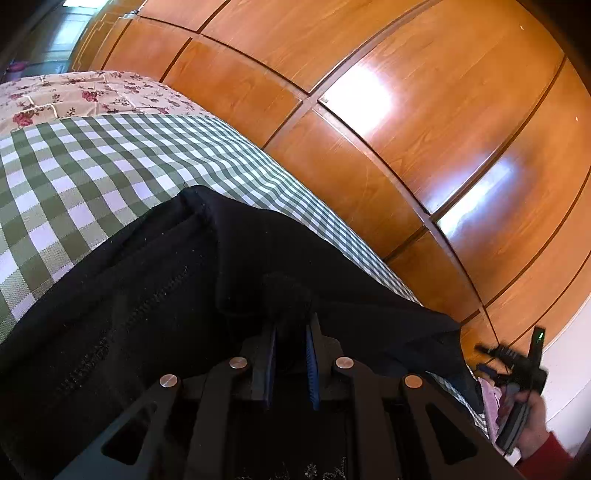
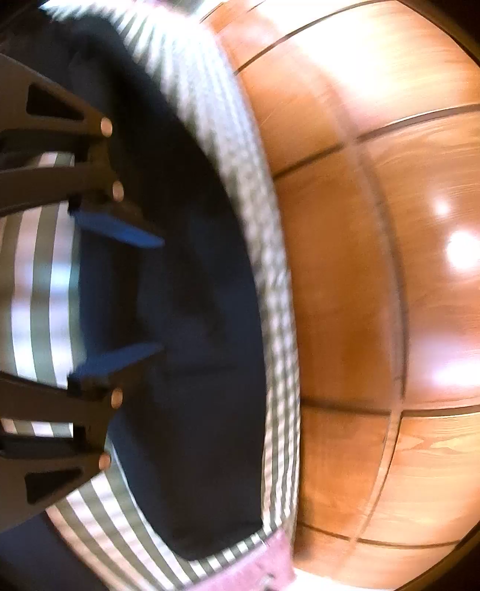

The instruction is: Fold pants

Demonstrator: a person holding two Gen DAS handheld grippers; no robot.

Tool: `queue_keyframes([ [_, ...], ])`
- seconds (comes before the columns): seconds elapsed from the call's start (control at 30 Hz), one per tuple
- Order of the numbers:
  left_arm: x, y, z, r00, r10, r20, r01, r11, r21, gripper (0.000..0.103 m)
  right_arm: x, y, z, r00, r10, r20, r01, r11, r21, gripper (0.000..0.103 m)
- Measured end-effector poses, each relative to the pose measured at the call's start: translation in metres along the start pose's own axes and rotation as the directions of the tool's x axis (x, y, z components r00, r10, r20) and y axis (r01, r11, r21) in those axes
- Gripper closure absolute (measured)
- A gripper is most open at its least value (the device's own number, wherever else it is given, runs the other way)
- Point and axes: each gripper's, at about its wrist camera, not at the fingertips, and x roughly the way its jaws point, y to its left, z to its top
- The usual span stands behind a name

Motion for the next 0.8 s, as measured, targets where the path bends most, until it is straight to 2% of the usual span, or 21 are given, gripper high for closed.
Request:
queue_keyframes([
  [0.03,0.0,0.0,0.0,1.0,-0.002,0.0,0.002,1.0,-0.001,0.089,0.0,0.009,0.006,0.998,0.068,-0.012,-0.068,0.997,0.044,0.034],
  [0.13,0.001,0.0,0.0,1.0,-0.009,-0.001,0.009,1.0,-0.006,0.089,0.018,0.025,0.018,0.98,0.173,-0.1,-0.157,0.976,0.154,0.034],
  [0.27,0.0,0.0,-0.001,1.0,-0.012,0.001,0.012,1.0,-0.009,0.089,0.048,0.029,0.024,0.967,0.208,-0.146,-0.158,0.942,0.298,0.034],
  [0.33,0.0,0.001,0.0,1.0,-0.015,0.001,0.015,1.0,-0.01,0.089,0.064,0.027,0.026,0.962,0.218,-0.165,-0.151,0.927,0.344,0.04],
  [0.37,0.001,0.002,0.0,1.0,-0.017,0.0,0.017,1.0,-0.011,0.089,0.07,0.025,0.025,0.958,0.226,-0.175,-0.151,0.921,0.36,0.05],
  [0.4,0.001,0.002,0.0,1.0,-0.019,0.0,0.019,1.0,-0.012,0.089,0.077,0.022,0.023,0.953,0.236,-0.191,-0.149,0.911,0.384,0.067],
  [0.47,0.001,0.002,-0.001,1.0,-0.025,-0.001,0.025,1.0,-0.017,0.089,0.082,0.015,0.018,0.94,0.275,-0.2,-0.17,0.889,0.426,0.088],
  [0.5,0.001,0.004,0.0,1.0,-0.03,-0.003,0.03,0.999,-0.02,0.089,0.081,0.012,0.016,0.936,0.292,-0.195,-0.182,0.878,0.442,0.09],
  [0.53,0.001,0.005,0.001,0.999,-0.035,-0.006,0.035,0.999,-0.023,0.089,0.076,0.009,0.013,0.934,0.306,-0.184,-0.197,0.872,0.448,0.09],
  [0.7,0.001,0.009,0.006,0.998,-0.063,-0.027,0.062,0.997,-0.055,0.089,0.036,0.011,0.011,0.94,0.301,-0.16,-0.232,0.909,0.347,0.092],
  [0.8,-0.007,0.011,0.013,0.997,-0.073,-0.012,0.072,0.994,-0.084,0.089,0.003,0.011,0.009,0.939,0.324,-0.113,-0.278,0.912,0.303,0.092],
])
